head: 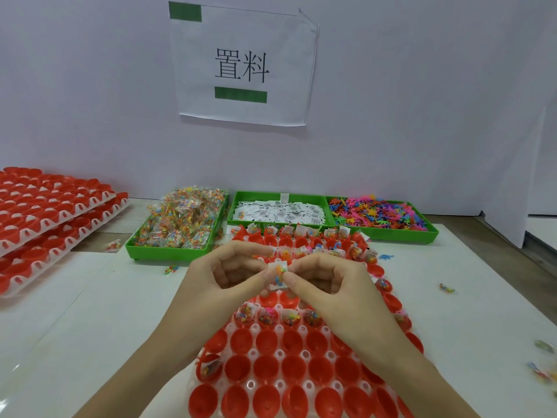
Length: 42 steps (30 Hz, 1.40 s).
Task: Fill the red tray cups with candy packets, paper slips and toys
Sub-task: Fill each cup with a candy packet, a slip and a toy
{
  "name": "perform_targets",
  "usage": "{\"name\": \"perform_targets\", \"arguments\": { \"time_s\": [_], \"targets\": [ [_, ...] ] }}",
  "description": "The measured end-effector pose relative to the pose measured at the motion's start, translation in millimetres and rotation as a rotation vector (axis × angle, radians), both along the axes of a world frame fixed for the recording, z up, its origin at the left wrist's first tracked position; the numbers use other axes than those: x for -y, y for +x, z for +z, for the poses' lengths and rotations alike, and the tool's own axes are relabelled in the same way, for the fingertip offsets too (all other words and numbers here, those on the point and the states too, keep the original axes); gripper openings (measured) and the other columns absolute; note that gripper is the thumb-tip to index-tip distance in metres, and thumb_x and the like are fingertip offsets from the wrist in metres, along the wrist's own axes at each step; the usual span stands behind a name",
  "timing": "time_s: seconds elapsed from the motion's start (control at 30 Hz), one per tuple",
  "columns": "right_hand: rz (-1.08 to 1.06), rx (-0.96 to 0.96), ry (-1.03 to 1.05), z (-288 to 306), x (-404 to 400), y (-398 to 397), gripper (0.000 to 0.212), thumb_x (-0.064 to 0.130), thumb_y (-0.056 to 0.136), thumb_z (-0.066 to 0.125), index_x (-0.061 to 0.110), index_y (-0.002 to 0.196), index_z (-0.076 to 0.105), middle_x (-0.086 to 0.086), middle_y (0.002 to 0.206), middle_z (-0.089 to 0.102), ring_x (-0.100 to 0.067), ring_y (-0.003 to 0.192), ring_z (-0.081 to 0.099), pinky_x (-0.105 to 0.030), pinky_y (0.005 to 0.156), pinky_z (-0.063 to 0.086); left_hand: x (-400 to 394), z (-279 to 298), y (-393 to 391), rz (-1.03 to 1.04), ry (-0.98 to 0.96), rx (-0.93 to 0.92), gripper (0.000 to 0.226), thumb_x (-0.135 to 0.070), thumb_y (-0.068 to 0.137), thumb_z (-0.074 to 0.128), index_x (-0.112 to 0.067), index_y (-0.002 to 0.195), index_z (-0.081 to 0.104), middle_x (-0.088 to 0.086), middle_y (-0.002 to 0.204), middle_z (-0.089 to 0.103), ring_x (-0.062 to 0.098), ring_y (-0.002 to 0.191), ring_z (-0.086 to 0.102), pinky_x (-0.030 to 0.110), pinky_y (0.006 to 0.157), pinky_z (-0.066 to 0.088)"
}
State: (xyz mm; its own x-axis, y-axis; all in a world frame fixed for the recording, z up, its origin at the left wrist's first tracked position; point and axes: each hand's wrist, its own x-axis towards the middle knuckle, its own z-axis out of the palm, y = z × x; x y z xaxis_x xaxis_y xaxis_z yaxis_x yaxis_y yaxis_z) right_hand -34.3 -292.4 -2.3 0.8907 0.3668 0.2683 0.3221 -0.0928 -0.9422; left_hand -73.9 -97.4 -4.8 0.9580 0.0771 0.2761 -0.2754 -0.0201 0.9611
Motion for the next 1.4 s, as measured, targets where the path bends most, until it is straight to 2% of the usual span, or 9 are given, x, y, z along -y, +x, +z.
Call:
{"name": "perform_targets", "arguments": {
  "time_s": [0.27,0.4,0.5,0.67,0.83,0.9,1.0,1.17,1.4],
  "targets": [
    [0.049,0.031,-0.098,9,7,8,0.008,0.025,0.096,0.07,0.022,0.095,0.077,0.0,0.085,0.078,-0.013,0.08,0.074,-0.02,0.071,0.056,-3,2,0,-0.013,0.078,-0.019,0.013,-0.02,0.079,0.084,-0.016,0.092,0.081,0.008,0.086,0.078,0.016,0.08,0.075,0.016,0.071,0.056],
    [-0.132,0.082,-0.183,23,26,47,0.011,0.017,0.098,0.065,0.017,0.096,0.076,0.001,0.083,0.078,-0.012,0.077,0.074,-0.019,0.065,0.056,-6,3,0,0.004,0.083,-0.024,0.014,-0.023,0.077,0.084,-0.018,0.09,0.081,0.008,0.084,0.078,0.013,0.078,0.074,0.013,0.065,0.054],
    [-0.316,0.107,-0.329,28,47,96,0.014,0.011,0.099,0.062,0.016,0.098,0.075,0.002,0.079,0.077,-0.011,0.073,0.073,-0.021,0.059,0.055,-9,1,2,0.001,0.074,-0.031,0.015,-0.021,0.078,0.085,-0.016,0.091,0.08,0.01,0.087,0.078,0.018,0.083,0.075,0.019,0.077,0.058],
    [-0.491,0.149,-0.64,16,87,179,0.016,0.006,0.099,0.06,0.009,0.107,0.074,-0.01,0.091,0.076,-0.015,0.078,0.068,-0.028,0.076,0.053,-10,1,2,-0.019,0.1,-0.014,0.016,-0.021,0.075,0.087,-0.02,0.09,0.081,0.004,0.088,0.079,0.015,0.084,0.075,0.017,0.076,0.057],
    [-0.436,0.298,-0.9,-5,97,226,0.034,0.011,0.102,0.058,0.014,0.135,0.065,-0.017,0.124,0.07,-0.032,0.105,0.068,-0.031,0.091,0.048,-9,1,1,-0.044,0.15,-0.003,0.014,-0.02,0.076,0.086,-0.022,0.089,0.08,0.003,0.086,0.078,0.015,0.083,0.075,0.016,0.074,0.056],
    [-0.424,0.334,-0.924,-10,95,239,0.032,0.016,0.101,0.062,0.015,0.132,0.067,-0.017,0.119,0.072,-0.025,0.09,0.069,-0.031,0.089,0.049,-10,1,2,-0.037,0.151,0.002,0.013,-0.019,0.076,0.086,-0.022,0.088,0.08,0.002,0.086,0.078,0.013,0.082,0.074,0.015,0.073,0.055],
    [-0.41,0.352,-0.935,-16,90,253,0.026,0.024,0.095,0.071,0.014,0.118,0.075,-0.012,0.107,0.076,-0.008,0.069,0.056,-0.028,0.081,0.046,-14,1,4,-0.041,0.14,0.002,0.015,-0.017,0.075,0.086,-0.017,0.088,0.08,0.006,0.088,0.078,0.016,0.083,0.074,0.018,0.075,0.057],
    [-0.46,0.314,-0.923,-21,83,265,0.016,0.02,0.09,0.076,0.009,0.102,0.077,-0.013,0.1,0.076,-0.018,0.08,0.063,-0.034,0.083,0.055,-17,4,4,-0.024,0.132,0.013,0.02,-0.024,0.069,0.087,-0.018,0.087,0.08,0.008,0.089,0.078,0.019,0.085,0.075,0.02,0.078,0.058],
    [-0.583,0.305,-0.681,-10,85,254,0.017,0.014,0.093,0.072,0.001,0.103,0.074,-0.013,0.095,0.072,-0.019,0.081,0.061,-0.027,0.076,0.044,-25,8,5,0.012,0.12,-0.009,0.017,-0.015,0.072,0.087,-0.017,0.087,0.08,0.008,0.085,0.079,0.017,0.082,0.077,0.015,0.073,0.056]
  ]
}}
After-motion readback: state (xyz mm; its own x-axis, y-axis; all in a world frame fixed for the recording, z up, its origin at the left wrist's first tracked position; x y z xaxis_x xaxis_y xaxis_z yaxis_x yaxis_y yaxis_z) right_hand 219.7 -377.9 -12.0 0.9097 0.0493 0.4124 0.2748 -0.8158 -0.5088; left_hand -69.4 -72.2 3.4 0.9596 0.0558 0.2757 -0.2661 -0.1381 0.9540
